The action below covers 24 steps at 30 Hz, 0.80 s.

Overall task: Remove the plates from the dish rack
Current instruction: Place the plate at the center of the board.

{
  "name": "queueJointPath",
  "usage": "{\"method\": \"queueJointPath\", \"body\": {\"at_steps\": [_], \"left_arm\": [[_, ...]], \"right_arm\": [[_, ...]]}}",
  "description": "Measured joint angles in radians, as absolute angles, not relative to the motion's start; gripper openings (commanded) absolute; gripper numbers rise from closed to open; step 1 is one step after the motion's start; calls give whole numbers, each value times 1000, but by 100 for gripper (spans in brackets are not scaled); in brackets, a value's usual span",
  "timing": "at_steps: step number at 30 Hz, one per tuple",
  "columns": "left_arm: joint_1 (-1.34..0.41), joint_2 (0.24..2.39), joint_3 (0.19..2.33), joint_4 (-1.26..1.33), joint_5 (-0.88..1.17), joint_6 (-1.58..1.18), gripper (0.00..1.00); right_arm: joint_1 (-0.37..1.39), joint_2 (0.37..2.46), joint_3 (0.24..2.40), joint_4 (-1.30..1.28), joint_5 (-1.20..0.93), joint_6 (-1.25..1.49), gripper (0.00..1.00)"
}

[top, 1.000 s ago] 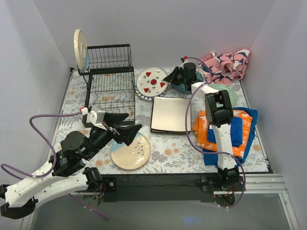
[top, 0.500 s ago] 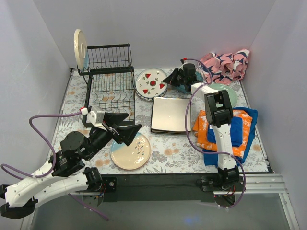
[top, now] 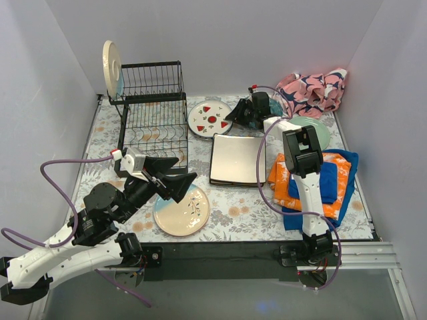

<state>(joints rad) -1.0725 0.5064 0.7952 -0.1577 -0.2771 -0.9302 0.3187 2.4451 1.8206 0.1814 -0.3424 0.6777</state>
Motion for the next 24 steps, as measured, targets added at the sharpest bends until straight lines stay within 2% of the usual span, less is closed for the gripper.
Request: {"method": "queueJointPath", "body": {"at_steps": [19, 24], "left_arm": [[-1073, 501, 795, -158, -281, -926, 83], [-1073, 501, 795, -158, -281, -923, 83]], "right_arm": [[331, 2396, 1816, 97, -253, 597, 39], [331, 2394, 1816, 95, -245, 587, 30]]}}
